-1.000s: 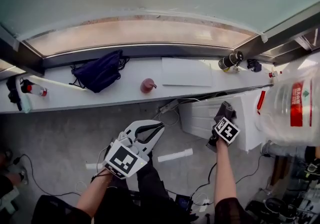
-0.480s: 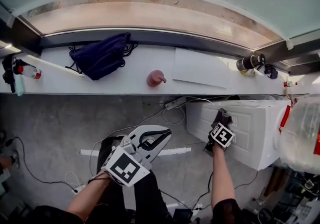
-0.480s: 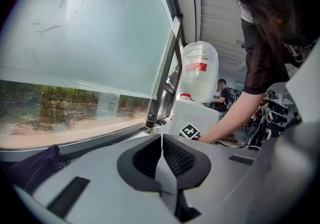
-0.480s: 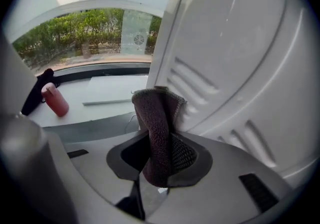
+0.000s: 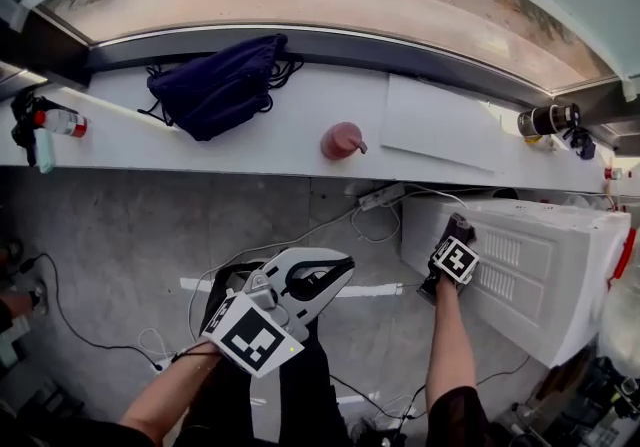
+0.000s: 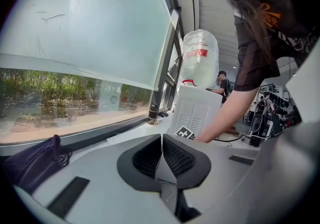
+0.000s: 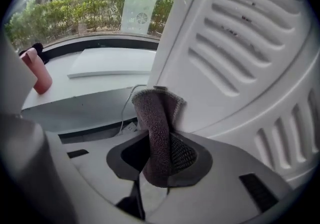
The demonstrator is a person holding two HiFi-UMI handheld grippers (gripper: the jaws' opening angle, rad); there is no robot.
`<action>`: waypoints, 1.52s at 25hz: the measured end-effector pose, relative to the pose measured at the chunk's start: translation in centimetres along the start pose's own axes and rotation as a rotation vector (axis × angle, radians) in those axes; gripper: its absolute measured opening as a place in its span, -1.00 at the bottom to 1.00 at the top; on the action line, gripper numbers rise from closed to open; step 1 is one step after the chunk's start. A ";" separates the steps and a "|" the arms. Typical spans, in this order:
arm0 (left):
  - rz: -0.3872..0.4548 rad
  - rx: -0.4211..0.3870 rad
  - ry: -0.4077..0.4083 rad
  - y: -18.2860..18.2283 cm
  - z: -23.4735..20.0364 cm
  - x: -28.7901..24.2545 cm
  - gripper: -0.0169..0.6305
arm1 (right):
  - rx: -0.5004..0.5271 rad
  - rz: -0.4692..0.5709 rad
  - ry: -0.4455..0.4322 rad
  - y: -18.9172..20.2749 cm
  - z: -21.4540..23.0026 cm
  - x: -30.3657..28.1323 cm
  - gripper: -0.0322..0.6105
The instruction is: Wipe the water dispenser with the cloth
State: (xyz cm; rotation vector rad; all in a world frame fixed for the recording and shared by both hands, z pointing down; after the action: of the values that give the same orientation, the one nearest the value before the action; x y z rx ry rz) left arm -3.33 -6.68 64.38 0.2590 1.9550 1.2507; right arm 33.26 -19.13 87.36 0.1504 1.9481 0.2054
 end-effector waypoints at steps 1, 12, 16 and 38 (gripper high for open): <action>-0.004 -0.002 -0.005 0.2 -0.4 0.0 -0.89 | 0.002 -0.007 0.001 -0.1 -0.4 -0.5 -0.58; -0.022 -0.046 0.029 -3.2 -0.3 0.2 -0.89 | 0.073 0.067 -0.161 0.0 -0.8 7.5 -0.58; -0.023 -0.103 0.090 -6.2 1.6 0.8 -0.89 | 0.071 0.133 -0.252 0.5 0.6 13.8 -0.58; 0.021 -0.164 0.246 -13.9 6.3 1.3 -0.89 | -0.022 0.370 -0.093 0.3 16.9 36.3 -0.58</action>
State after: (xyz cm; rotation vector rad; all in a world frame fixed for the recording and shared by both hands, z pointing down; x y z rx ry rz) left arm 3.45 -8.57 50.80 0.0436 2.0426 1.5065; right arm 35.26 -10.26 48.42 0.4984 1.8128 0.4543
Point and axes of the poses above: the fingertips, and each gripper's own axes: x backward along the fingers, z to its right, y out of its underside, the point moved 4 cm from there along x, backward along the fingers, and after that the axes turned 13 degrees about -z, right-handed, at the moved point
